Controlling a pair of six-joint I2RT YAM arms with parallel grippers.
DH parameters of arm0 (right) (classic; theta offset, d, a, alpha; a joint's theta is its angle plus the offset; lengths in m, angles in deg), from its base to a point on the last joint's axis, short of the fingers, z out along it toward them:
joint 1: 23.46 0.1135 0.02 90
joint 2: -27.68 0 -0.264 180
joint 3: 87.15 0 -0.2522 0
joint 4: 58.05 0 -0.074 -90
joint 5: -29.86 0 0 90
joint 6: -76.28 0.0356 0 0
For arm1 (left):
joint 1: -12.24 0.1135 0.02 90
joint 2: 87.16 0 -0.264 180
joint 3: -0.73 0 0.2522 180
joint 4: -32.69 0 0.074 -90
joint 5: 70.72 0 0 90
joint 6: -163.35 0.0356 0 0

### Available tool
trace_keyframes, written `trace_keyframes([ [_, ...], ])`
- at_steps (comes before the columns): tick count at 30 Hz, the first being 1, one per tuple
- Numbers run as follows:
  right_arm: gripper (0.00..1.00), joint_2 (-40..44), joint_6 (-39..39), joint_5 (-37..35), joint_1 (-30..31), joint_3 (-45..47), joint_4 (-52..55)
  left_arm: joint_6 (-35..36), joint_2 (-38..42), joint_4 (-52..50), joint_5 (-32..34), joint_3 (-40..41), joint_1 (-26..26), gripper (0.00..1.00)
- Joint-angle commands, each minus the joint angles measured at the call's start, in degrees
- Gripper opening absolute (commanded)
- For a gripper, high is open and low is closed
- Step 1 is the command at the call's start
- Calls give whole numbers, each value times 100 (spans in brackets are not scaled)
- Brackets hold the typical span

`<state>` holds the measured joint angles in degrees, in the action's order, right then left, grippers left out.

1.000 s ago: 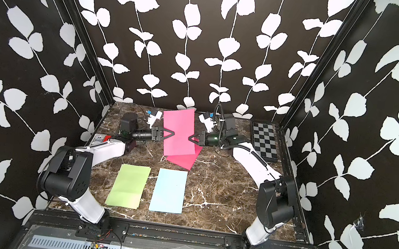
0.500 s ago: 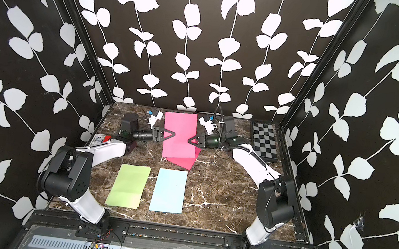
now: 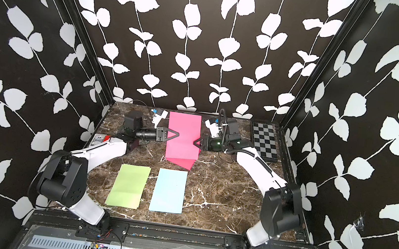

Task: Sort the scattered colored papers by color
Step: Pick up the colored paper from the center of the board, then place the colored paper at the center of the board.

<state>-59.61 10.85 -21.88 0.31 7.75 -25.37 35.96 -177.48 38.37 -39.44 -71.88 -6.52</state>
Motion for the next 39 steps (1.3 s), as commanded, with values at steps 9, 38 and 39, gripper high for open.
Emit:
trace_keyframes([
  [9,59,2478,-291,-2938,-54,1064,858,-190,-219,-53,1167,-662,-1214,0],
  [38,64,3526,522,-2773,-66,2417,100,-2453,-1985,-1059,4808,-316,-4069,0],
  [39,64,3525,533,-2755,-74,2434,82,-2429,-1967,-1127,4821,-301,-4095,0],
])
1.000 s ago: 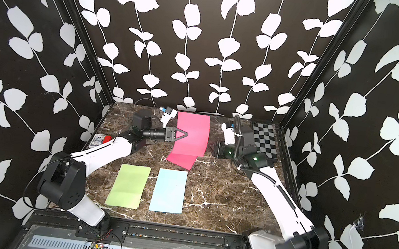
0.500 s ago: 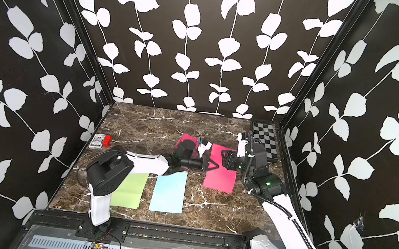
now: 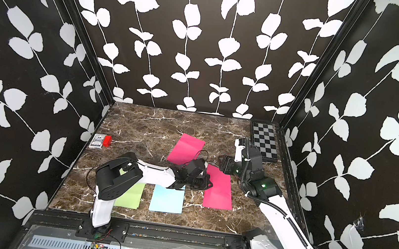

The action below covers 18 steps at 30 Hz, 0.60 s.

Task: Sort the scattered colored papers by color
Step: Place the colored paper at the center of the board.

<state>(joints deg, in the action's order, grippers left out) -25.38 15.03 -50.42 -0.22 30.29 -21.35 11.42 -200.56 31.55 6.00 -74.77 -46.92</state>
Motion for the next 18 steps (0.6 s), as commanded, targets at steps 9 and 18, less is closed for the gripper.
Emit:
trace_keyframes([
  [9,64,33,172,206,-21,291,-456,79,718,-858,556,335,-131,0],
  [18,64,-56,201,263,-19,317,-541,-38,640,-820,584,422,-228,4],
])
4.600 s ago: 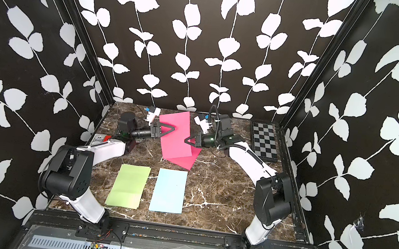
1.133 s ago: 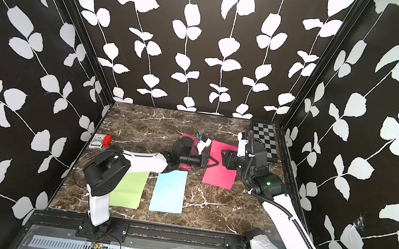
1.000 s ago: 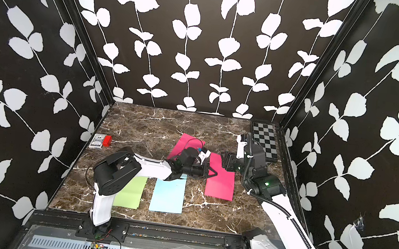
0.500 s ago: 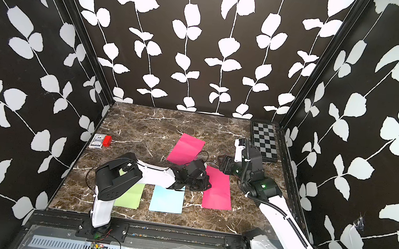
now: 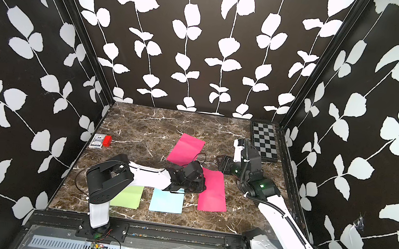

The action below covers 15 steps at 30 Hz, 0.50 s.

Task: Sort the scattered colored papers by color
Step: Place the colored paper at the center of the board.

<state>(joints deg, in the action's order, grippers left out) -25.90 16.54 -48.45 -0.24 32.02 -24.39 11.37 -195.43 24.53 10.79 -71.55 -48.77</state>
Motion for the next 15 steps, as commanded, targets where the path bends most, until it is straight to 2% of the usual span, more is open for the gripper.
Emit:
trace_keyframes([
  [1,64,11,50,55,-17,143,-229,-25,138,-150,133,97,-51,4],
  [3,64,9,38,45,-12,140,-206,16,165,-246,180,78,-51,8],
  [5,64,-2,33,45,-13,145,-209,91,183,-401,229,10,-51,21],
  [6,64,-3,33,45,-11,146,-213,132,185,-484,240,-21,-51,24],
  [15,63,-47,46,62,-11,163,-245,263,339,-885,460,-136,-60,34],
])
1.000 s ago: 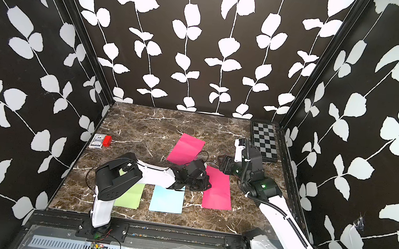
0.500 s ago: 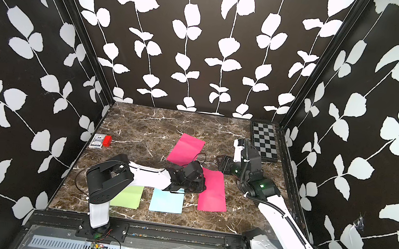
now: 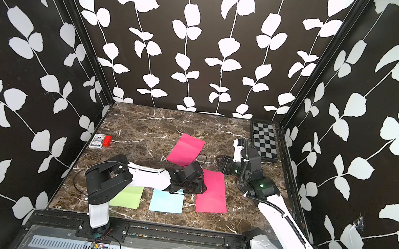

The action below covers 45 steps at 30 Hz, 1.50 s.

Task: Sort the scattered colored papers by color
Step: Place the colored paper at the center of the board, then pick up the colored paper from the center of the board.

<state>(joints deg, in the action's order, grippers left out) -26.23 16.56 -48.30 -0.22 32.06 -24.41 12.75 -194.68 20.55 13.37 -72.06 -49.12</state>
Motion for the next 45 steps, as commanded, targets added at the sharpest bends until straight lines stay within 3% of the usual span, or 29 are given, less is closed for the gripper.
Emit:
trace_keyframes([
  [1,63,-23,48,47,-13,152,-243,151,296,-565,239,-107,-25,35],
  [9,63,-174,65,121,-20,131,-332,462,623,-1217,699,-283,-25,38],
  [17,64,-594,136,372,-17,59,-566,1129,1415,-2270,2092,-481,-10,39],
  [21,64,-1054,145,600,-15,-115,-729,1587,1741,-2655,2455,-599,379,41],
  [27,64,-2247,306,1198,-4,-555,-1183,2267,1892,-2037,2132,-388,1633,43],
  [32,60,-3465,514,1615,-8,-1117,-1535,2681,1431,-1320,1347,-525,2542,44],
  [40,58,-4898,807,1928,-11,-1793,-2021,2974,360,-766,403,-1129,3059,42],
  [45,57,-5477,972,2097,-5,-2146,-2171,2942,-94,-624,239,-1270,3221,42],
])
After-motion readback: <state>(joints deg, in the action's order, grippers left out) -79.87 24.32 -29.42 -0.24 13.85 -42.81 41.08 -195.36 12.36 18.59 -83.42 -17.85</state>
